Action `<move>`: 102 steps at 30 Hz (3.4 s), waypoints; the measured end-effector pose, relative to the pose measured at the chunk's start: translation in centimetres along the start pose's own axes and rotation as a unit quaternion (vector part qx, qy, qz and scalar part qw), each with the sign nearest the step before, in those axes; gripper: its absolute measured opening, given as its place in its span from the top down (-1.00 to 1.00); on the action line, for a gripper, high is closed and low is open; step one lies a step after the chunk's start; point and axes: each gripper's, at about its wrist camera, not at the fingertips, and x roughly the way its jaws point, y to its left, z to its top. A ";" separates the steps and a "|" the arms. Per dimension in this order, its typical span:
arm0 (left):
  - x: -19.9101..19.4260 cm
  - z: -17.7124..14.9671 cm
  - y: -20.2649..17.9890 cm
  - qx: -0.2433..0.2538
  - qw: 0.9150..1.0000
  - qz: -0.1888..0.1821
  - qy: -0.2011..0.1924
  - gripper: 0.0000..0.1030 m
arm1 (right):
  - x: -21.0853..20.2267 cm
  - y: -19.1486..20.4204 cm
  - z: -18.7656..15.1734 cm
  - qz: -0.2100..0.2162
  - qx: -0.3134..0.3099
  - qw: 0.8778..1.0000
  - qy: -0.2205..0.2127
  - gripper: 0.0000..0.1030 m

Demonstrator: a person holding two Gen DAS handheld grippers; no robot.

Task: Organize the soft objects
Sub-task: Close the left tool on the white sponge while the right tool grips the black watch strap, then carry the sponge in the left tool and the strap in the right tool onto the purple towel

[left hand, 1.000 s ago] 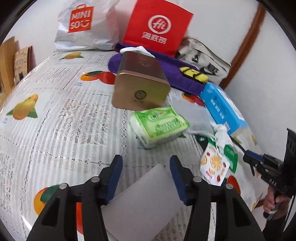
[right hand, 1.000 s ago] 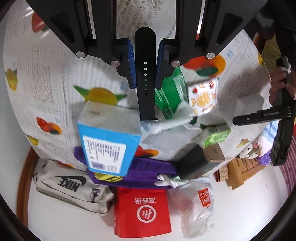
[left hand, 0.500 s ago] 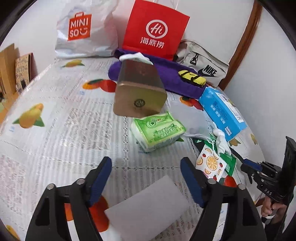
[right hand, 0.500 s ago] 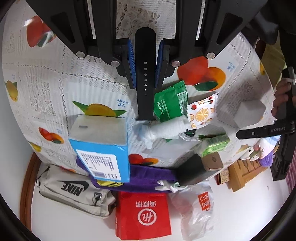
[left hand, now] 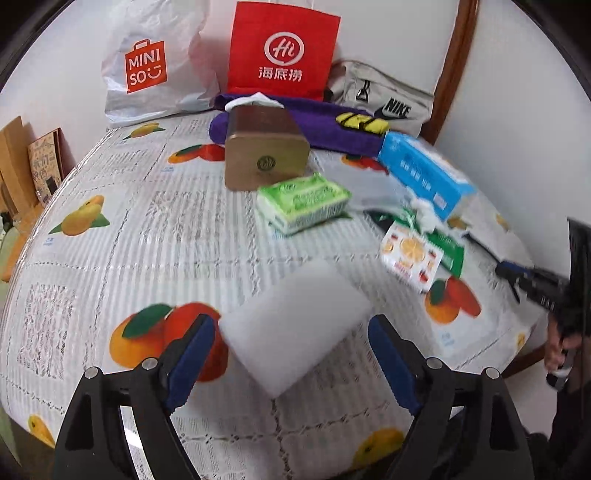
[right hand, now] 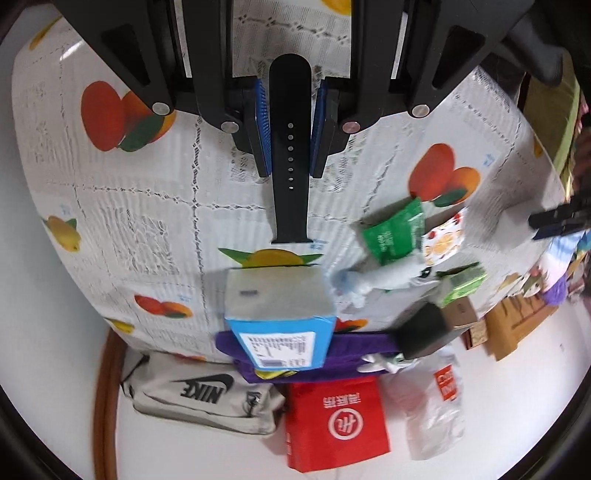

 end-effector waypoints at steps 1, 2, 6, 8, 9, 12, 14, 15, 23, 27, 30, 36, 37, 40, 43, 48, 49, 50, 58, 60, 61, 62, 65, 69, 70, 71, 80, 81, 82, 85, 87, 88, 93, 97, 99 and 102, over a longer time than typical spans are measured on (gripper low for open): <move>0.1 -0.1 0.0 0.001 1.000 0.000 0.001 -0.63 | 0.3 0.0 0.2 0.002 0.000 1.000 -0.003 0.60; 0.3 -0.3 -0.1 0.001 1.000 -0.002 0.004 -0.63 | 0.6 0.1 0.5 0.004 0.000 1.000 -0.006 0.60; 1.3 -0.5 -0.2 -0.004 1.000 0.007 0.011 -0.63 | 2.0 0.6 1.5 0.015 0.000 1.000 -0.007 0.60; 1.5 -0.3 -0.4 0.000 1.000 0.019 0.002 -0.63 | 2.5 1.0 1.9 0.019 -0.005 1.000 -0.004 0.60; 1.6 -0.2 -0.4 -0.002 1.000 0.021 0.002 -0.63 | 2.7 1.1 2.0 0.023 -0.006 1.000 -0.005 0.60; 2.0 0.1 -0.4 -0.008 1.000 0.030 -0.004 -0.63 | 3.2 1.7 2.2 0.024 -0.010 1.000 -0.002 0.60; 2.3 0.4 -0.6 -0.008 0.999 0.038 -0.007 -0.63 | 3.3 2.1 2.2 0.018 -0.016 1.000 -0.002 0.60; 2.5 0.5 -0.7 -0.007 0.999 0.040 -0.008 -0.63 | 3.3 2.3 2.1 0.014 -0.020 1.000 -0.002 0.59; 3.5 1.2 -2.3 0.029 0.996 0.083 -0.013 -0.19 | 3.8 3.8 2.1 -0.011 -0.050 0.999 -0.003 0.31; 3.2 1.6 -2.3 0.022 0.997 0.066 -0.011 -0.12 | 3.7 3.6 2.4 -0.010 -0.043 0.999 0.002 0.58; 2.5 2.0 -2.1 0.012 0.998 0.059 -0.016 -0.12 | 3.3 3.4 2.5 -0.003 -0.040 0.999 0.012 0.59; 1.1 3.1 -1.6 -0.015 0.999 0.041 -0.023 -0.12 | 1.3 2.9 2.8 0.009 -0.035 0.999 0.012 0.59; 0.9 3.4 -1.5 -0.018 0.999 0.040 -0.025 -0.12 | 1.0 2.7 2.9 0.010 -0.034 0.999 0.009 0.59; 0.2 4.5 -1.2 -0.031 0.999 0.028 -0.031 -0.12 | -0.6 2.2 3.7 0.020 -0.026 0.999 -0.006 0.59; -0.2 5.8 -1.1 -0.037 0.998 0.029 -0.039 -0.12 | -2.0 2.0 4.8 0.040 -0.028 0.999 -0.022 0.59; -0.7 8.0 -0.9 -0.047 0.997 0.025 -0.050 -0.12 | -3.1 2.2 6.8 0.042 -0.037 0.998 -0.042 0.59; -0.6 8.6 -0.8 -0.050 0.997 0.024 -0.050 -0.12 | -3.2 2.2 7.3 0.041 -0.035 0.997 -0.046 0.59; -0.6 9.0 -0.8 -0.053 0.997 0.022 -0.051 -0.12 | -3.2 2.2 7.8 0.046 -0.034 0.997 -0.051 0.59; -0.2 12.1 -0.7 -0.071 0.996 0.012 -0.055 -0.12 | -2.5 2.2 11.5 0.055 -0.036 0.996 -0.064 0.59; 0.0 12.8 -0.7 -0.073 0.996 0.010 -0.056 -0.12 | -2.3 2.3 12.5 0.054 -0.039 0.996 -0.067 0.59; 0.1 13.3 -0.7 -0.074 0.996 0.009 -0.059 -0.12 | -2.2 2.3 13.0 0.054 -0.041 0.995 -0.067 0.59; 0.2 13.6 -0.7 -0.074 0.995 0.007 -0.060 -0.12 | -2.1 2.3 13.6 0.054 -0.042 0.995 -0.068 0.59; 0.6 15.0 -0.9 -0.073 0.995 0.005 -0.060 -0.12 | -1.7 2.2 15.1 0.056 -0.043 0.995 -0.072 0.59; 1.2 16.5 -1.0 -0.074 0.995 0.010 -0.062 -0.12 | -0.8 2.0 16.9 0.062 -0.042 0.995 -0.073 0.59; 1.3 16.8 -0.9 -0.075 0.995 0.012 -0.063 -0.12 | -0.5 1.9 17.5 0.063 -0.042 0.995 -0.072 0.59; 1.4 17.1 -0.9 -0.076 0.995 0.014 -0.064 -0.12 | -0.3 1.9 17.7 0.062 -0.042 0.995 -0.072 0.59; 3.1 20.6 -1.1 -0.072 0.995 0.019 -0.060 -0.13 | 1.8 1.8 20.8 0.055 -0.047 0.995 -0.068 0.59; 3.3 21.1 -1.2 -0.070 0.996 0.017 -0.060 -0.13 | 2.0 1.8 21.1 0.054 -0.046 0.995 -0.070 0.59; 3.5 21.4 -1.2 -0.068 0.996 0.018 -0.059 -0.13 | 2.2 1.8 21.4 0.055 -0.046 0.995 -0.070 0.59; 4.2 22.3 -1.4 -0.063 0.996 0.022 -0.054 -0.13 | 2.6 1.9 22.1 0.055 -0.049 0.995 -0.074 0.59; 4.7 22.9 -1.5 -0.062 0.997 0.020 -0.050 -0.13 | 3.0 1.9 22.6 0.056 -0.050 0.994 -0.074 0.59; 4.8 23.0 -1.5 -0.061 0.997 0.020 -0.050 -0.13 | 3.4 1.8 22.9 0.056 -0.049 0.995 -0.073 0.59; 5.9 24.1 -1.4 -0.062 0.997 0.018 -0.047 -0.13 | 5.3 1.6 24.4 0.054 -0.048 0.996 -0.060 0.59; 7.0 24.9 -1.2 -0.060 0.997 0.016 -0.042 -0.13 | 6.7 1.8 25.4 0.049 -0.051 0.996 -0.053 0.59; 7.6 25.2 -1.0 -0.060 0.997 0.012 -0.037 -0.13 | 7.4 1.9 25.8 0.049 -0.050 0.996 -0.050 0.59; 8.4 25.7 -0.7 -0.058 0.998 0.011 -0.031 -0.14 | 8.4 2.0 26.5 0.047 -0.051 0.997 -0.046 0.59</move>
